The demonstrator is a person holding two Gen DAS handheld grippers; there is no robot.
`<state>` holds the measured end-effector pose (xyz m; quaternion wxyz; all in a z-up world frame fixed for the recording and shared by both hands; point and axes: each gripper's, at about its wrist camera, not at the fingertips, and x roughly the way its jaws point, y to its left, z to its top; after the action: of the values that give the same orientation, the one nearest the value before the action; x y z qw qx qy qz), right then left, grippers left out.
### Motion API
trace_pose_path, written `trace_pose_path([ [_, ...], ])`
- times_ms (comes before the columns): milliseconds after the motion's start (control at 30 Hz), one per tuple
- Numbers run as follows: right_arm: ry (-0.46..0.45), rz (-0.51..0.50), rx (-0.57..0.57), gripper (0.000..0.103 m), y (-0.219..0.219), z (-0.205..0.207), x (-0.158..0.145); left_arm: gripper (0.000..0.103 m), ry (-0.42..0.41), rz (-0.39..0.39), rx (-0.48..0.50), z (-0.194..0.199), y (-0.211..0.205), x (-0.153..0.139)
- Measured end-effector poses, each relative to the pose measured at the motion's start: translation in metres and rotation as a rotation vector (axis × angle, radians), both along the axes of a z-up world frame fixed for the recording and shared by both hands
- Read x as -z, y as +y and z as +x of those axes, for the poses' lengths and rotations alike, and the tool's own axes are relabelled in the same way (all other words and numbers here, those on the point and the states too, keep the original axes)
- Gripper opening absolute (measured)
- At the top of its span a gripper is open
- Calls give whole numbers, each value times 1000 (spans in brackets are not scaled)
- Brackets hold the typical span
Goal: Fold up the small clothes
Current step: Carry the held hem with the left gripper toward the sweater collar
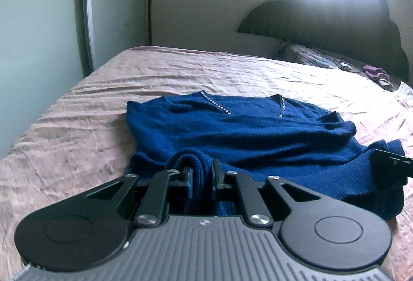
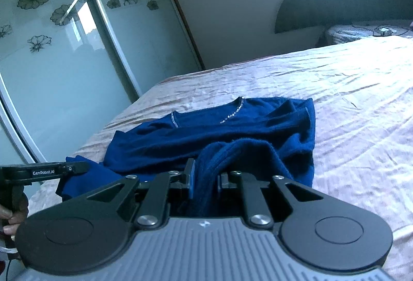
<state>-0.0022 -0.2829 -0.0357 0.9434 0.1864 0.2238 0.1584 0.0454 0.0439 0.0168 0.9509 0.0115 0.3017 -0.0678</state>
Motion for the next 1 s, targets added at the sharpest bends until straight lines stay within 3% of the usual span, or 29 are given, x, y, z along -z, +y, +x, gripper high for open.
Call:
trace_pose_path([
  [733, -20, 59, 25, 15, -6, 33, -1, 14, -97, -4, -40, 24, -4, -11],
  [1000, -51, 49, 31, 15, -8, 48, -15, 14, -146, -12, -45, 35, -5, -24],
])
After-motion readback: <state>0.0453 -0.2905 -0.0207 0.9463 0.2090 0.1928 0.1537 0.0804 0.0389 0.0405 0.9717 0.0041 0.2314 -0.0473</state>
